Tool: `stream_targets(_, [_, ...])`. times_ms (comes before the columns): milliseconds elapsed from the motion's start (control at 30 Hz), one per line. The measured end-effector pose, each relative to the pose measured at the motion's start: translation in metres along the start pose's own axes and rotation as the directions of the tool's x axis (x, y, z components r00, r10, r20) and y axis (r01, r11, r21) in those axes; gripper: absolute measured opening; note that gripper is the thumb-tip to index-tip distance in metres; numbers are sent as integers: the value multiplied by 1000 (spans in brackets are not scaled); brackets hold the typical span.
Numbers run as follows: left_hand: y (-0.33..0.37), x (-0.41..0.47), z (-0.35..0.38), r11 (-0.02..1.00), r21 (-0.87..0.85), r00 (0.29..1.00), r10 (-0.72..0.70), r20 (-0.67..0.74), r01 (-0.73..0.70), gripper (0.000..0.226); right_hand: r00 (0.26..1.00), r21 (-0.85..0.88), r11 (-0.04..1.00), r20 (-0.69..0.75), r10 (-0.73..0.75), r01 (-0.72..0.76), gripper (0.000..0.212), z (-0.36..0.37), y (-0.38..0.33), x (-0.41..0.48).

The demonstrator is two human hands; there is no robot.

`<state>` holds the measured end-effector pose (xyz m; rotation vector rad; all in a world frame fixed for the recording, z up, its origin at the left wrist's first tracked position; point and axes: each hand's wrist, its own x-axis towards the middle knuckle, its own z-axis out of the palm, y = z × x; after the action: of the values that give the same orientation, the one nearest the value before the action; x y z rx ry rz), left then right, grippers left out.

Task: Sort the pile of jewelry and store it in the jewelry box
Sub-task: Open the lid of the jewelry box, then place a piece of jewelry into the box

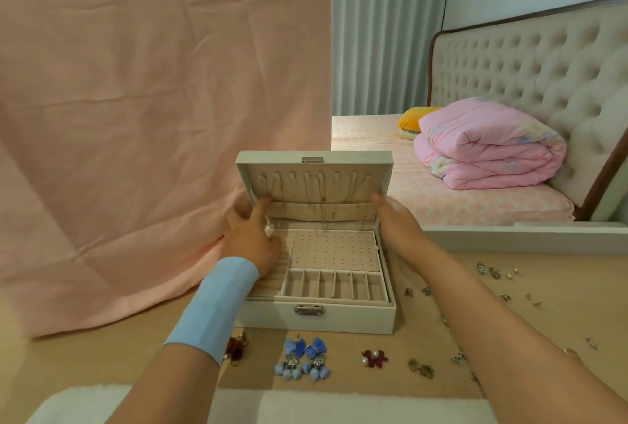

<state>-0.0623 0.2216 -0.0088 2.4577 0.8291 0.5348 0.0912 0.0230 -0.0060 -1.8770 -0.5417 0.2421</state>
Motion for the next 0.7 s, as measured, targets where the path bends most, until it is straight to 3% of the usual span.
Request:
stream_targets(200, [0,-11,1,998,38,998,52,39,-54,86,997,-15,998,-47,-54,54,35,-3,-7,-3])
stream_targets(333, [4,-9,-6,994,94,996,57,70,-63,92,994,-21,998,-86,-65,63,50,-7,-7,-3])
stream_targets(533, [11,-3,-6,981,163,992,112,-50,-102,87,977,-122,985,-161,-142,123,34,-7,-14,-2])
stream_targets(633, [14,7,-8,985,151,996,91,-18,-88,86,987,-153,981,-87,-134,120,28,-7,-12,9])
stream_targets(700, [14,11,-9,984,156,996,90,10,-91,87,996,-163,983,-12,-86,83,46,-7,-8,11])
